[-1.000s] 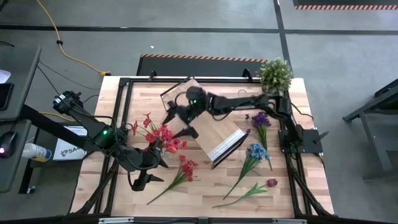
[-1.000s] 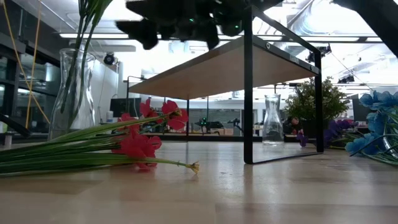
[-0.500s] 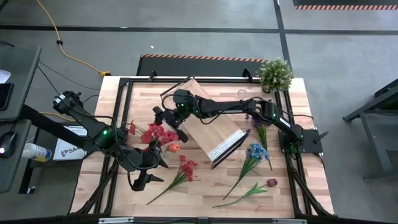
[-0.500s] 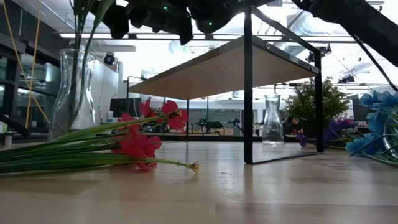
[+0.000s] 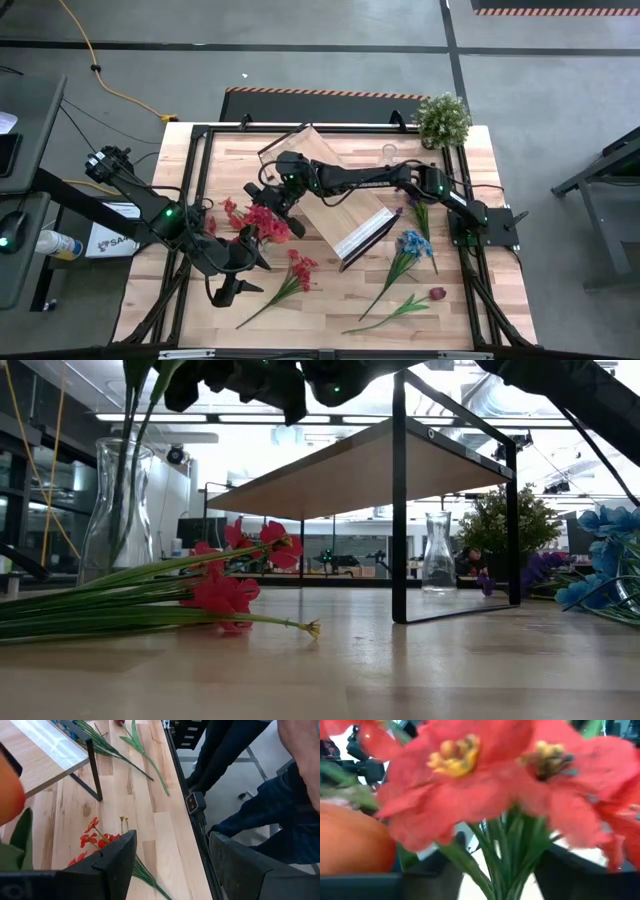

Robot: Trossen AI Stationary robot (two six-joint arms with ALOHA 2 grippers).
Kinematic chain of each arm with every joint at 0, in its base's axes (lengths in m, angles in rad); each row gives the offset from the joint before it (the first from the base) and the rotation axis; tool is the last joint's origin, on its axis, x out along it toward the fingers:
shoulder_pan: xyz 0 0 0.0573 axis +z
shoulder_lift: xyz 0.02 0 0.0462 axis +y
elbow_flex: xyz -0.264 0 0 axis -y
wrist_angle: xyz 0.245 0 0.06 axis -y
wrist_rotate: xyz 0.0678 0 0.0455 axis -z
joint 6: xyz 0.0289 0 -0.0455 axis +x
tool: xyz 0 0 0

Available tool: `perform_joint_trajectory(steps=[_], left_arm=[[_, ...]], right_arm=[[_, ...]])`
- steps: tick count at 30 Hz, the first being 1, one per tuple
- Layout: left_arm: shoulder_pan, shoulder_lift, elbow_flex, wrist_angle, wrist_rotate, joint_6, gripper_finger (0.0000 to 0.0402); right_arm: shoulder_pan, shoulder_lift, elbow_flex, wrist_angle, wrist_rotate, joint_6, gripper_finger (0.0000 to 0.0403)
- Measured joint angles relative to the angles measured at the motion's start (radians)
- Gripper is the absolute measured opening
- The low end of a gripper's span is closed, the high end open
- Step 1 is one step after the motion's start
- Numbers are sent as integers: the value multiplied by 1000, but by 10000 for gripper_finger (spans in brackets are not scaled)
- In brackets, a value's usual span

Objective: Pick and place flowers into a vace then onto a shelf
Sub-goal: Put the red flowers into the bottom transparent vase

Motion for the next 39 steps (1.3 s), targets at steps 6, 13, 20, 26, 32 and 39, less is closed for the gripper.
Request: perform_joint_trajectory(steps=[6,13,20,26,32,39], left_arm=[[0,0,0,0,0,0,282],[0,0,0,-5,0,-1,282],[1,0,-1,-5,-2,-1,282],[0,0,-1,-8,75,-12,282],[0,0,-1,-7,66,-123,282],[0,0,-1,27,57,-268,282]], right_arm=[[-15,0,0,0,2,-18,18],[-44,0,0,-43,58,-13,6],[-57,-2,1,-31,140,-1,3],[-59,-5,1,-19,206,16,1],[-59,-8,0,-19,219,22,1],[-62,-8,-2,-23,240,21,0]])
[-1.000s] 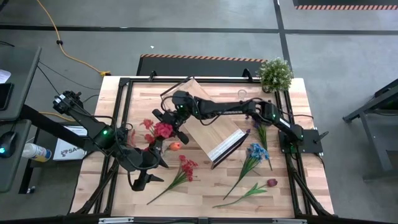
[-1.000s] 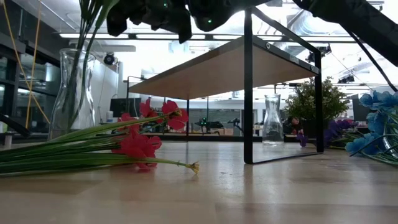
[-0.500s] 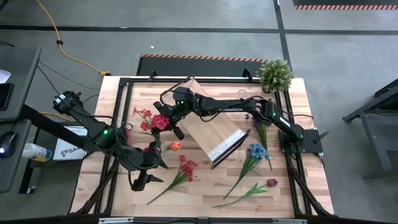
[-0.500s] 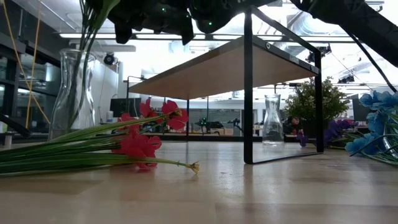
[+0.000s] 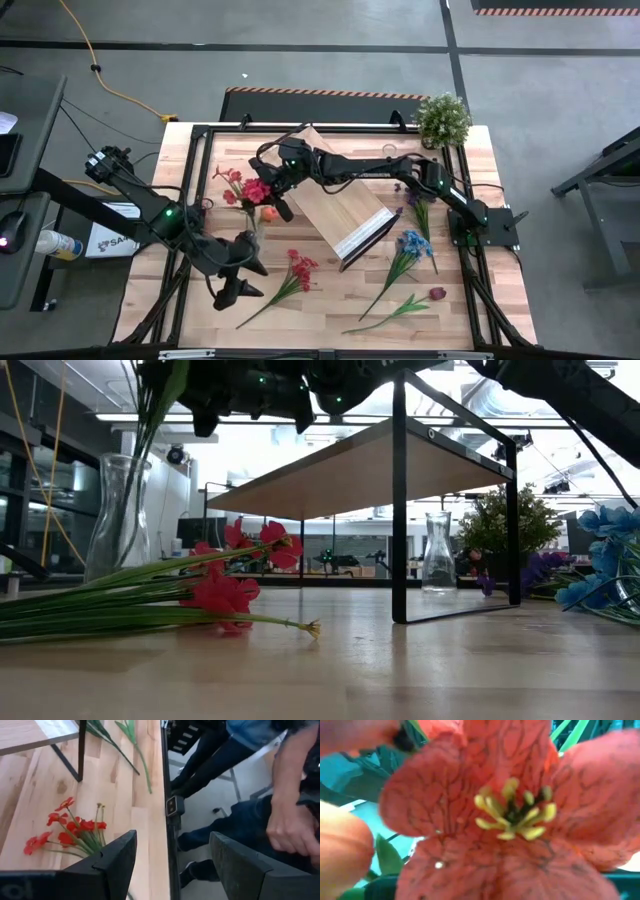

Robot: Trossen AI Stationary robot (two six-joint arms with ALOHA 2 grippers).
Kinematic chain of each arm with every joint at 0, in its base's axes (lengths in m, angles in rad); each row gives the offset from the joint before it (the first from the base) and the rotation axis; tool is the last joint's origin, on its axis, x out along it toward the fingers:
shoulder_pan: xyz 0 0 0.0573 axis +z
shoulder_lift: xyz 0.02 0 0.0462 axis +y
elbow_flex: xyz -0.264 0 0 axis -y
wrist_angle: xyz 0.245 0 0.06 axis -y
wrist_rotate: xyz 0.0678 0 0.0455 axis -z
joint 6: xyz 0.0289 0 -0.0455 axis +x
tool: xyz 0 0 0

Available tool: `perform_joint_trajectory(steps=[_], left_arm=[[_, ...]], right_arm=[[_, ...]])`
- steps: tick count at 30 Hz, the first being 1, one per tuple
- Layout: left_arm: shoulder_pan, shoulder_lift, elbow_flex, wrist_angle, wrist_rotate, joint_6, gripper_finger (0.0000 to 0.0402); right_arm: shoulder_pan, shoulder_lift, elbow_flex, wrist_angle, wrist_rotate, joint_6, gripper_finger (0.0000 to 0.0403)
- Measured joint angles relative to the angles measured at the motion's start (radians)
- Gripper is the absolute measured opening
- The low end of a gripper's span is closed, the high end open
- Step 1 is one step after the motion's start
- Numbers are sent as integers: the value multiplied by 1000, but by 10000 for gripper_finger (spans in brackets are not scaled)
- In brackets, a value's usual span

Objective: Pick and place flowers into a vace then onto a shelf
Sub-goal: Put the red flowers into the bottom transparent vase

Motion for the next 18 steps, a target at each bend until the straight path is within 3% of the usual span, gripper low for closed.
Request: perform_joint_trajectory(steps=[14,18], left_arm=[[0,0,0,-7,-24,-6,282],[0,0,0,-7,30,-39,282]], right_arm=[[19,0,0,2,96,-19,0],[18,0,0,-3,97,-20,0]])
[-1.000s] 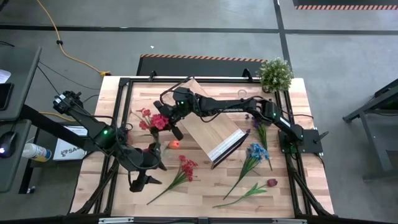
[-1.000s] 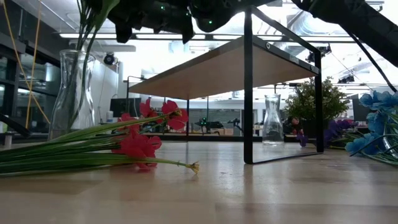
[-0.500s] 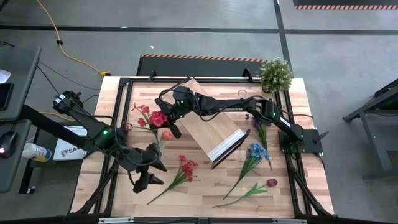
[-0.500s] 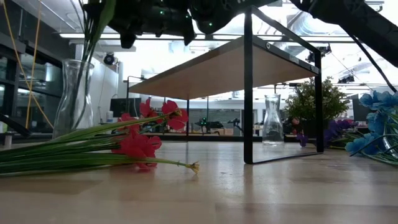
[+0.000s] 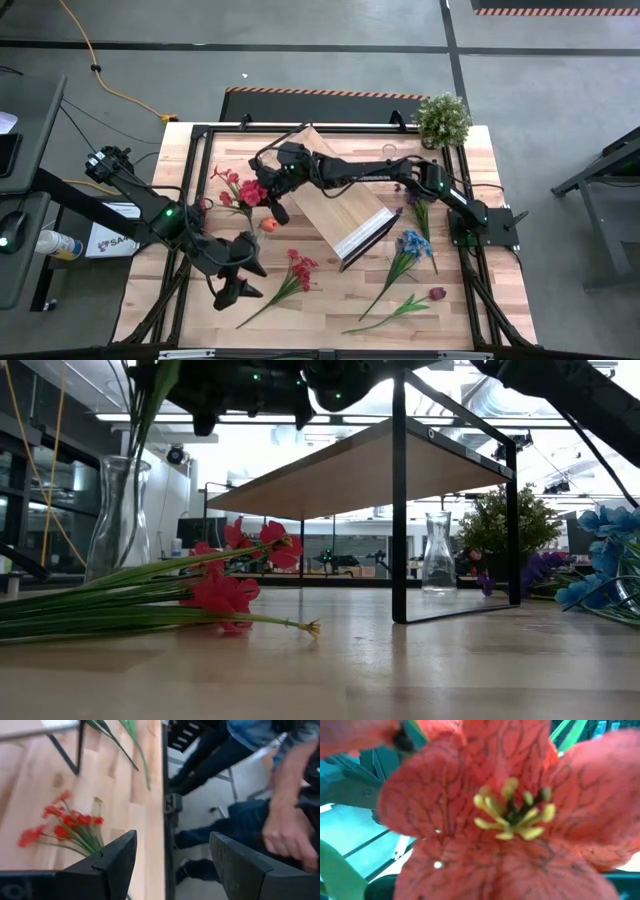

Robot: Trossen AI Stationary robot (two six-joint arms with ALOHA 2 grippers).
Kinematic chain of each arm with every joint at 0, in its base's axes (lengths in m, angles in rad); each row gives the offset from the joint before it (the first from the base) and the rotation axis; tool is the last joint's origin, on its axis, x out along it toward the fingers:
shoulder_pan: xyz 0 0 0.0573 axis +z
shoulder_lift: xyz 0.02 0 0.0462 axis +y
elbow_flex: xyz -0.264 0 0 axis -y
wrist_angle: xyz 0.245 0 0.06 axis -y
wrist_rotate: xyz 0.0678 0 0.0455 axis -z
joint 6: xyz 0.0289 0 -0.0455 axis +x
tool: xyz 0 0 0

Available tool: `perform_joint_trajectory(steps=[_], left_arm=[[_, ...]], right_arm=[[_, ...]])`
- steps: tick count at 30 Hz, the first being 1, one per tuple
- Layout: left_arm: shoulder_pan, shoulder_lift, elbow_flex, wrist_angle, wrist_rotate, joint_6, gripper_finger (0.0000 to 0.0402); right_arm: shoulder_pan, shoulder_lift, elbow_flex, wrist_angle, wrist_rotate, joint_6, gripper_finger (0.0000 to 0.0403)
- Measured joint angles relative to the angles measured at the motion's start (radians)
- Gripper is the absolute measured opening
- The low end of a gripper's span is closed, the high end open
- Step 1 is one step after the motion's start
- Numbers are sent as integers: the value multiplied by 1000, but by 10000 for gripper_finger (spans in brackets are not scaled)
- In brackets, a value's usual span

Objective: Pick and place flowers into a vace then onto a shelf
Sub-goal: Put the red flowers into the bottom transparent vase

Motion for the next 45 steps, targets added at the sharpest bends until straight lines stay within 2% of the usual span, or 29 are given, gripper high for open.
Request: perform_joint_trajectory(steps=[5,11,15,17,23,30,38,45], left_arm=[[0,0,0,26,43,-16,282],[0,0,1,31,14,14,282],[0,-25,1,128,34,-7,282],[0,-49,1,180,3,15,282],[0,-115,1,180,-217,148,282],[0,-167,1,165,-251,198,282],[0,-174,1,163,-276,237,282],[0,-174,1,143,-270,237,282]], right_arm=[[0,0,0,-2,0,-3,0],[0,0,0,-2,-19,-1,0],[0,0,0,-2,-18,-1,0],[0,0,0,-3,-18,-1,0],[1,0,1,-55,-24,-12,0],[4,0,1,-137,-28,-85,3],[4,0,1,-154,-29,-88,65],[4,0,1,-153,-36,-64,179]])
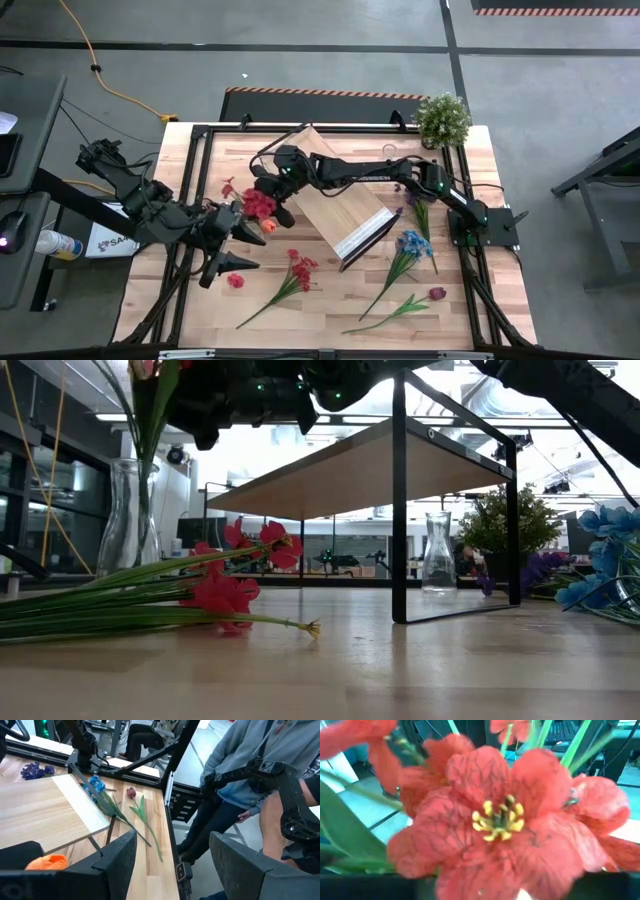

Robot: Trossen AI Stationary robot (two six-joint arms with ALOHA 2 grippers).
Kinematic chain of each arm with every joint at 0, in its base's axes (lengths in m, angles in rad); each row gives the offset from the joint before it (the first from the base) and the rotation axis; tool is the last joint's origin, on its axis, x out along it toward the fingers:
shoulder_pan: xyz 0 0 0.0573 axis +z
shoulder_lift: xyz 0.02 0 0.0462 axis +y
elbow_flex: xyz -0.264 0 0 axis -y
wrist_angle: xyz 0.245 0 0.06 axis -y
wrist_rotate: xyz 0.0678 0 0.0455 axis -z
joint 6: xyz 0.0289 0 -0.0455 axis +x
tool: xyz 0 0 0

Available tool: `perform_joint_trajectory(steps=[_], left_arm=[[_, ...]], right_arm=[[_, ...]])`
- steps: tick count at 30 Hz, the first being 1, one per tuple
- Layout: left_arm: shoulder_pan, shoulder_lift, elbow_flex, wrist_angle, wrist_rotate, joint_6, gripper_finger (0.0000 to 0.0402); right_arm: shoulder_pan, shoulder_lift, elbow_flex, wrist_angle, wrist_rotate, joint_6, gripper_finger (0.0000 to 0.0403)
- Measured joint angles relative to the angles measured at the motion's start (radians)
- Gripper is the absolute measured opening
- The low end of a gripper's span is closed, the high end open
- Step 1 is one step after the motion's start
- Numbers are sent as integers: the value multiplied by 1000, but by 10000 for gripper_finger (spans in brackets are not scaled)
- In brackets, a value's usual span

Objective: Pick and place flowers into a vace then onto a shelf
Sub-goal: Put the red flowers into the bottom transparent vase

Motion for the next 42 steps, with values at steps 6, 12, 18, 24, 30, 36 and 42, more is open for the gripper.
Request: perform_joint_trajectory(steps=[6,12,18,24,30,36,42], left_arm=[[0,0,0,3,0,0,282],[0,0,0,4,0,0,282],[0,0,0,3,0,0,282],[0,0,0,3,-13,24,282],[0,0,0,2,-174,26,282],[71,-19,-2,0,-310,55,282],[278,-93,-2,-1,-186,177,282]], right_arm=[[-6,-17,0,-14,-3,-17,262],[-34,-88,3,-107,-29,-33,286],[-77,-159,1,-365,-41,-131,287],[-116,-232,1,-657,-37,-159,287],[-112,-337,-31,-791,0,-180,287],[-112,-537,-248,-666,103,-111,287],[-114,-794,-618,-299,236,87,287]])
